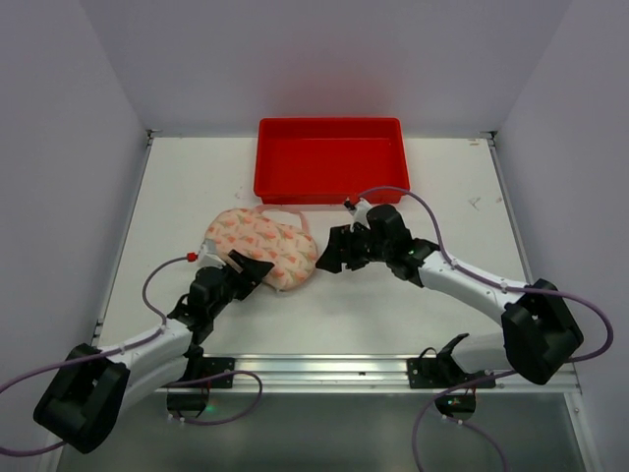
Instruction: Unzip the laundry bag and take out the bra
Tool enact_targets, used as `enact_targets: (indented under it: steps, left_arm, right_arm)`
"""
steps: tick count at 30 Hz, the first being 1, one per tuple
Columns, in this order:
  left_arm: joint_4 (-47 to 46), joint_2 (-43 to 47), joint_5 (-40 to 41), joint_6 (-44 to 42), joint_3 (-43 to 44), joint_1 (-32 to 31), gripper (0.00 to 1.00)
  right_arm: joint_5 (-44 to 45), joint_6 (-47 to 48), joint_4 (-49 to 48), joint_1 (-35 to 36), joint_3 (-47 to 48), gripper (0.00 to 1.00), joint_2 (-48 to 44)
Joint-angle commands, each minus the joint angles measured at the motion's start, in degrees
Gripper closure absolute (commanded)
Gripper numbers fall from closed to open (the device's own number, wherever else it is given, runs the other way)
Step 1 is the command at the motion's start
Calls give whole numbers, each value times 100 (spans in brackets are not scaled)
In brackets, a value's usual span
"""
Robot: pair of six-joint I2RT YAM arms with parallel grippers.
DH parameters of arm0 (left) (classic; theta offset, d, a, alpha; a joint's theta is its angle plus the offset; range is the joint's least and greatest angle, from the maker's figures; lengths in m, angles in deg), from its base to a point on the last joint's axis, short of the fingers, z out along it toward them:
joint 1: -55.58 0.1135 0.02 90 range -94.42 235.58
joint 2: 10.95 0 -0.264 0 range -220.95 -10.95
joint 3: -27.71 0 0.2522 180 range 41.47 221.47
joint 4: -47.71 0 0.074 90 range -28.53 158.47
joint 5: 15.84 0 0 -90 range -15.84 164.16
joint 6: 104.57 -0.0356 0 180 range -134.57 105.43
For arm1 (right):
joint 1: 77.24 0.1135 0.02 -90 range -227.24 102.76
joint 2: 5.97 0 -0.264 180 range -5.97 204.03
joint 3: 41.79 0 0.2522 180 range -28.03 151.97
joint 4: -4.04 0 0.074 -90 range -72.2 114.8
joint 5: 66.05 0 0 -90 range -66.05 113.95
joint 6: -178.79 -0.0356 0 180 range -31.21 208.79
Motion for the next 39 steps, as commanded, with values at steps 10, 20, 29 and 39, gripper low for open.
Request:
enact_targets:
  steps: [10,20,29,39]
  left_arm:
    - [-1166,-840,-233,291,-129,-22,85]
    - [388,22,170,1178,722,-92,100]
    - [1250,145,346,1689,1303,-197,100]
    - [1374,-92,250,1759,1426,-241,100]
  right_arm:
    - [699,201,-611,912,9,24,-9]
    - [2474,-370,-198,1984,211,40,333]
    - [3731,-774,-198,2539,642,50,764]
    - [4277,-1056,-4,2697,1099,50,1230]
